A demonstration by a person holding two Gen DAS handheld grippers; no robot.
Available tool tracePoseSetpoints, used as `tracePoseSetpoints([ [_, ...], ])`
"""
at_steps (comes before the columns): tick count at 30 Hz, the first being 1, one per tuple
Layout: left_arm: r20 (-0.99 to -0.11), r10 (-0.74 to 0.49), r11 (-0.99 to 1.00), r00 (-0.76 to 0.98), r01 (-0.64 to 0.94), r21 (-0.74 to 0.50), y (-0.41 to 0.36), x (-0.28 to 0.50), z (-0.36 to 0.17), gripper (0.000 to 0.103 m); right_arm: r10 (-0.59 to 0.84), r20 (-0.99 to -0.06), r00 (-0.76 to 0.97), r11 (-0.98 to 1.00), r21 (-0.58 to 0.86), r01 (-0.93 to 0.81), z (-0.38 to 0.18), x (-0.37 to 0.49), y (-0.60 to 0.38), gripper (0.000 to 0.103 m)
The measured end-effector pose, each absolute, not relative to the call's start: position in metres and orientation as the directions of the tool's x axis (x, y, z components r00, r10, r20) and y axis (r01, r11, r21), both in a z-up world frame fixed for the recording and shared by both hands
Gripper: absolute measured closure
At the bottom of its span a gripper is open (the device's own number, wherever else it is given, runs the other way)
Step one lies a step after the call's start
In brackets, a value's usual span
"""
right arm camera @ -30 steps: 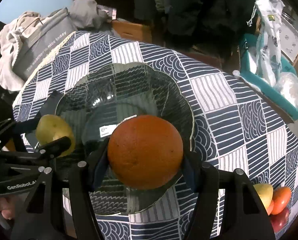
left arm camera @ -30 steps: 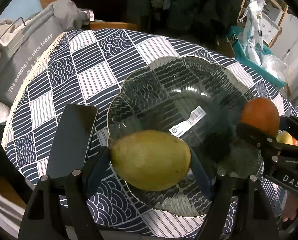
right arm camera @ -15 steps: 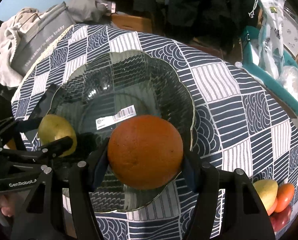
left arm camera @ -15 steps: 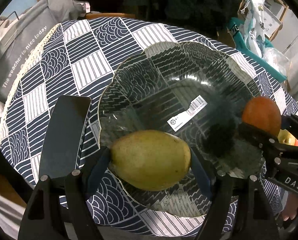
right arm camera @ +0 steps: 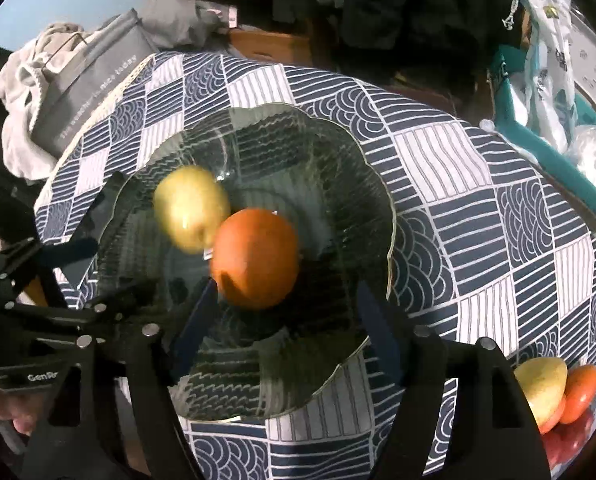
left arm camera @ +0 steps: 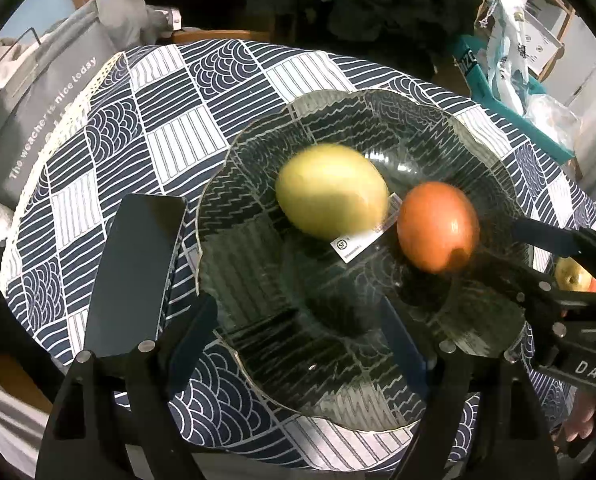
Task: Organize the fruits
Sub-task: 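Lower the orange into the glass bowl with right gripper while left gripper releases the pear there, then withdraw both open tools from the bowl back toward the fruit cluster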
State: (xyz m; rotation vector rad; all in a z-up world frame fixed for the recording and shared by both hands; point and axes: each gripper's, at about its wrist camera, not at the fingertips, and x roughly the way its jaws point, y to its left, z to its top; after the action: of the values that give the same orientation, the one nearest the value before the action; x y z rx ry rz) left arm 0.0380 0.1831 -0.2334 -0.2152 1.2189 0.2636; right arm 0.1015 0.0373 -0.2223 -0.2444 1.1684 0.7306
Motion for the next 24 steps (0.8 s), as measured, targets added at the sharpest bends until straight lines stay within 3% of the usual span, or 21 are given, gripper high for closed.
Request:
tracePoseSetpoints([
  [24,-0.906,0.053,0.969,0.42,-0.24,-0.054,0.146,0.041,-0.186,0.019,0.391,-0.83,0.398,0.821,0.119,-0.558,-0.157,0.096,-0.011,0.03],
])
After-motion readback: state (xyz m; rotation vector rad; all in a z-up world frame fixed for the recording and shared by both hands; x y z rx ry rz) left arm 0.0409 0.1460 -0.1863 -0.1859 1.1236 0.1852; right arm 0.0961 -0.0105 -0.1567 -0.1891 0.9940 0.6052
